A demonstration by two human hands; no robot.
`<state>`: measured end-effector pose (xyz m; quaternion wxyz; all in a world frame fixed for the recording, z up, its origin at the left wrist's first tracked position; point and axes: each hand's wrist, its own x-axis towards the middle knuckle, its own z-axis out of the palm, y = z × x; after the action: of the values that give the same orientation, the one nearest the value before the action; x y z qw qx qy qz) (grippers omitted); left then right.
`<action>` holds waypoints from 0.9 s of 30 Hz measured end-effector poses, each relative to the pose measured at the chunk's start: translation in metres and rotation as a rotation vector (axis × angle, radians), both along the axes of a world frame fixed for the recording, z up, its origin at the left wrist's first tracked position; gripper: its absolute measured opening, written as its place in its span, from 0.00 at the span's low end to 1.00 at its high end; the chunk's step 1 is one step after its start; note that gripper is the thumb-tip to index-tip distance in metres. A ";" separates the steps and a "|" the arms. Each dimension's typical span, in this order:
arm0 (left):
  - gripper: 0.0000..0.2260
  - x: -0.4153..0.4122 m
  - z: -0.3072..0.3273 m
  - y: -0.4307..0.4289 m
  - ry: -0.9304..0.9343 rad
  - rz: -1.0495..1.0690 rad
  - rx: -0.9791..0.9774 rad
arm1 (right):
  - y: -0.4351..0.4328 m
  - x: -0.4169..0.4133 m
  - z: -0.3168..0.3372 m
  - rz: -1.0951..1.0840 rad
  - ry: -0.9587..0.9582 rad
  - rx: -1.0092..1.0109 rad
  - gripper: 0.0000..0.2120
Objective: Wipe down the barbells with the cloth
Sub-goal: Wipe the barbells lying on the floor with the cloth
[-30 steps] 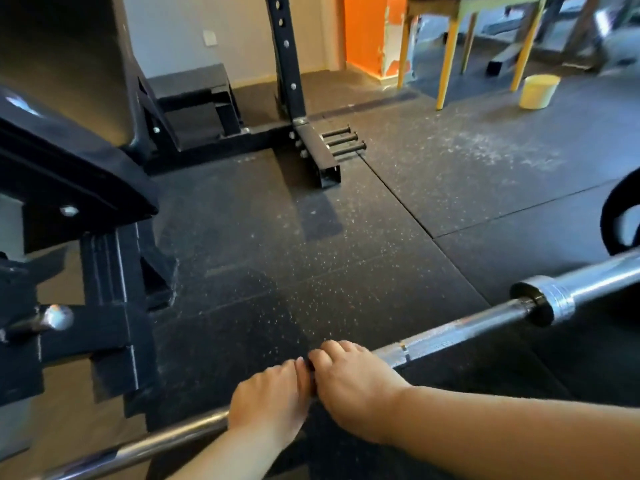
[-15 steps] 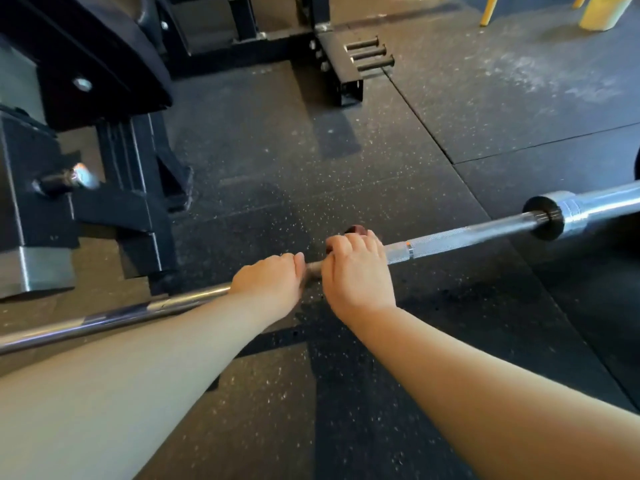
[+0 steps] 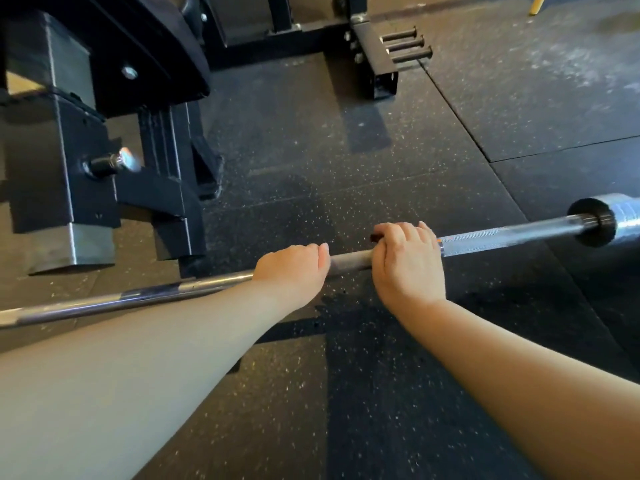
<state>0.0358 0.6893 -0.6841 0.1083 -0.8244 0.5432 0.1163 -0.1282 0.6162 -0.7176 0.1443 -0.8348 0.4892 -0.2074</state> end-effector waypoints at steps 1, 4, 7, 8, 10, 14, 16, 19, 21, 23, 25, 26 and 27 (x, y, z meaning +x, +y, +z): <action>0.19 0.000 -0.002 0.000 -0.010 0.000 -0.004 | 0.009 0.011 0.000 0.054 0.040 -0.016 0.16; 0.16 0.000 -0.004 0.001 -0.020 -0.004 -0.031 | 0.024 0.029 0.000 0.269 0.147 -0.087 0.16; 0.14 0.004 0.000 0.008 -0.055 -0.074 -0.010 | 0.006 0.009 -0.001 0.373 0.182 -0.177 0.19; 0.12 0.006 0.001 0.010 -0.075 -0.119 -0.012 | 0.000 -0.002 -0.003 0.345 0.178 -0.210 0.19; 0.16 0.009 0.002 0.014 -0.105 -0.212 0.013 | -0.006 -0.017 -0.007 0.234 0.143 -0.210 0.18; 0.10 0.004 -0.002 0.007 -0.090 -0.142 -0.009 | 0.024 0.016 -0.015 0.090 0.039 -0.155 0.19; 0.08 -0.003 -0.002 0.000 -0.056 -0.060 0.010 | 0.031 0.028 -0.016 0.189 0.032 -0.189 0.19; 0.09 -0.008 -0.001 -0.006 -0.032 -0.044 -0.012 | 0.012 0.017 -0.011 0.353 0.059 -0.223 0.19; 0.15 -0.009 0.001 -0.006 -0.010 -0.024 -0.043 | -0.003 0.007 -0.010 0.362 0.102 -0.249 0.19; 0.17 -0.010 0.002 -0.006 -0.007 -0.008 -0.047 | -0.007 0.002 -0.011 0.266 0.098 -0.215 0.19; 0.12 -0.009 0.000 -0.007 -0.031 -0.035 -0.018 | 0.005 0.011 -0.012 0.162 0.053 -0.172 0.19; 0.09 -0.009 0.000 -0.008 -0.028 -0.030 -0.003 | 0.013 0.018 -0.013 0.137 0.033 -0.163 0.19; 0.06 -0.010 -0.001 -0.010 -0.021 -0.026 0.005 | 0.021 0.022 -0.014 0.141 0.017 -0.161 0.17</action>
<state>0.0262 0.6791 -0.6850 0.1175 -0.8181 0.5526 0.1077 -0.1059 0.6368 -0.7316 0.0869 -0.8776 0.4123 -0.2284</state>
